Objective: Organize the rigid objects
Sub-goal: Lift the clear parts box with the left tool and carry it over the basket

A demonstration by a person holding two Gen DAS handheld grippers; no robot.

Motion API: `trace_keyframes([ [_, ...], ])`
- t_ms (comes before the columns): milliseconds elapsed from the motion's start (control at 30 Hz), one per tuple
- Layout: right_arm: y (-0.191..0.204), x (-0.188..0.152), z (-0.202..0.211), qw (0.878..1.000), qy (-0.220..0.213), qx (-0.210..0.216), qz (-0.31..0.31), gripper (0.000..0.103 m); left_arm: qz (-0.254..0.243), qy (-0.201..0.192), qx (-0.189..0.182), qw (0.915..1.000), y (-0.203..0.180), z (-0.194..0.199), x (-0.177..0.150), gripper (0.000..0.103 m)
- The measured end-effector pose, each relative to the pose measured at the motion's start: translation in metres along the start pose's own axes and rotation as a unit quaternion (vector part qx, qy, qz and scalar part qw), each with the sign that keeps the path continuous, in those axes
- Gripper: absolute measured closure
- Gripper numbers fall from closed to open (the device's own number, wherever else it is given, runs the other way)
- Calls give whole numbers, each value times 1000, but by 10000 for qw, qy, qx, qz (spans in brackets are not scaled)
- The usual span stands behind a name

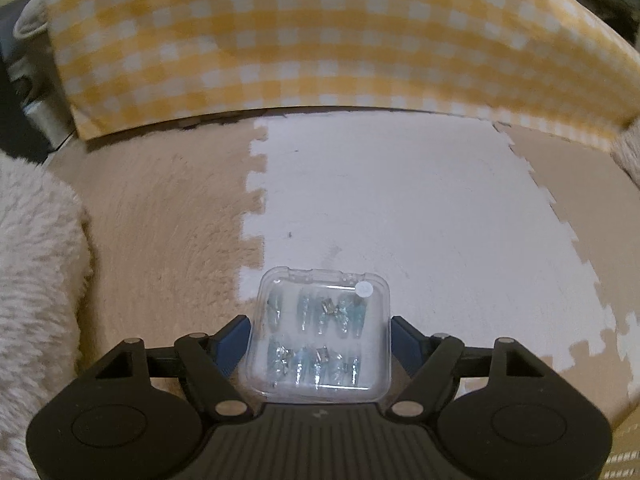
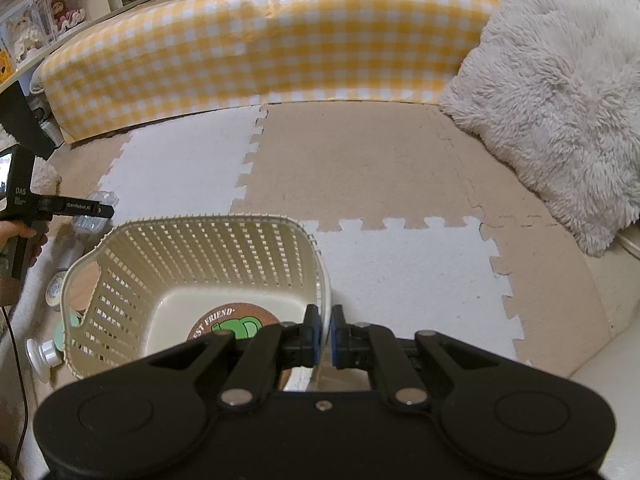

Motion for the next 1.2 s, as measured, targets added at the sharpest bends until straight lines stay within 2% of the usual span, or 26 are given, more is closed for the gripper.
trace_keyframes([
  [200, 0, -1, 1, 10000, 4, -21, 12, 97, -16, -99, 42, 9999, -1, 0, 0, 29],
  [400, 0, -1, 1, 10000, -7, -45, 26, 97, 38, -25, 84, 10000, -5, 5, 0, 30],
  [600, -1, -1, 0, 10000, -28, -63, 19, 97, 237, -96, -196, 9995, -27, 28, 7, 30],
  [967, 0, -1, 1, 9999, -119, -116, -17, 97, 551, -314, -732, 9953, -80, 94, 19, 30],
  [1200, -3, 0, -1, 9996, -203, -79, -181, 97, 898, -59, -1122, 9896, -119, 137, 3, 30],
])
Point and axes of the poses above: each gripper's, at about its wrist camera, not at the fingertips, and z roughly against the way its jaws point, y to its left, x to its top, the point moved 9 cm from there along -z, roughly the way its jaws point, and after that the axes turned 9 degrees about -y, right-handed, at the moved point
